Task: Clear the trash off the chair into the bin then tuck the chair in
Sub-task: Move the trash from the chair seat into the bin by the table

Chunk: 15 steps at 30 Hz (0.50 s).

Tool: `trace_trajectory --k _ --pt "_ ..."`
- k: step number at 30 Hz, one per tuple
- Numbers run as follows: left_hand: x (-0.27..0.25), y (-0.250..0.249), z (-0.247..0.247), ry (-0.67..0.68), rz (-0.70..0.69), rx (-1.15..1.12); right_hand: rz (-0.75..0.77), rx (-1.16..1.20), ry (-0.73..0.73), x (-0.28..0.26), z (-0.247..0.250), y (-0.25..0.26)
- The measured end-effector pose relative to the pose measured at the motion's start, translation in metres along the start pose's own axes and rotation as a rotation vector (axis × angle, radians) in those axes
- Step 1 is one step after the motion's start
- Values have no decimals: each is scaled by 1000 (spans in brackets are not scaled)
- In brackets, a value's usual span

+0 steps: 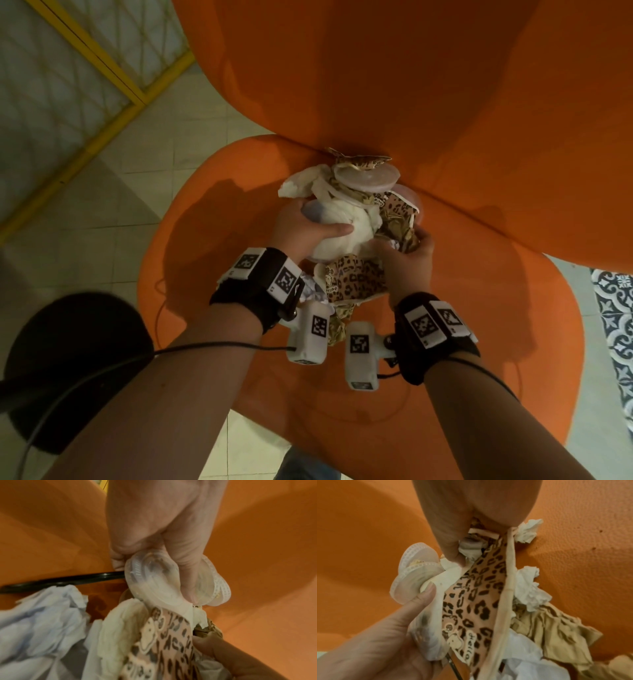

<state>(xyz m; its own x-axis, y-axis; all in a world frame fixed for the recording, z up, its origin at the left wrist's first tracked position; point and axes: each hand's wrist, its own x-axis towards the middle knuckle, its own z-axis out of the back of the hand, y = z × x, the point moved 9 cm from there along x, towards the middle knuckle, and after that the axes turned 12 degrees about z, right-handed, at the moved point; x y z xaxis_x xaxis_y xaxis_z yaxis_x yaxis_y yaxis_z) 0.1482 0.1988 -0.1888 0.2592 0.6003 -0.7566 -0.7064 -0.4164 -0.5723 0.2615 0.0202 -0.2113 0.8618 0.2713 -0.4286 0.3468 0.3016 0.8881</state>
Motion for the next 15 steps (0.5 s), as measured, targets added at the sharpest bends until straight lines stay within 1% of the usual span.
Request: trace_trajectory --k 5,8,15 --pt "-4 3 1 -28 -44 2 36 -24 -27 -2 0 1" --pt "-5 8 2 -30 -40 -41 56 -18 -28 -3 -2 3" --pt "-14 13 25 -127 -77 -136 108 -7 -106 -7 14 5"
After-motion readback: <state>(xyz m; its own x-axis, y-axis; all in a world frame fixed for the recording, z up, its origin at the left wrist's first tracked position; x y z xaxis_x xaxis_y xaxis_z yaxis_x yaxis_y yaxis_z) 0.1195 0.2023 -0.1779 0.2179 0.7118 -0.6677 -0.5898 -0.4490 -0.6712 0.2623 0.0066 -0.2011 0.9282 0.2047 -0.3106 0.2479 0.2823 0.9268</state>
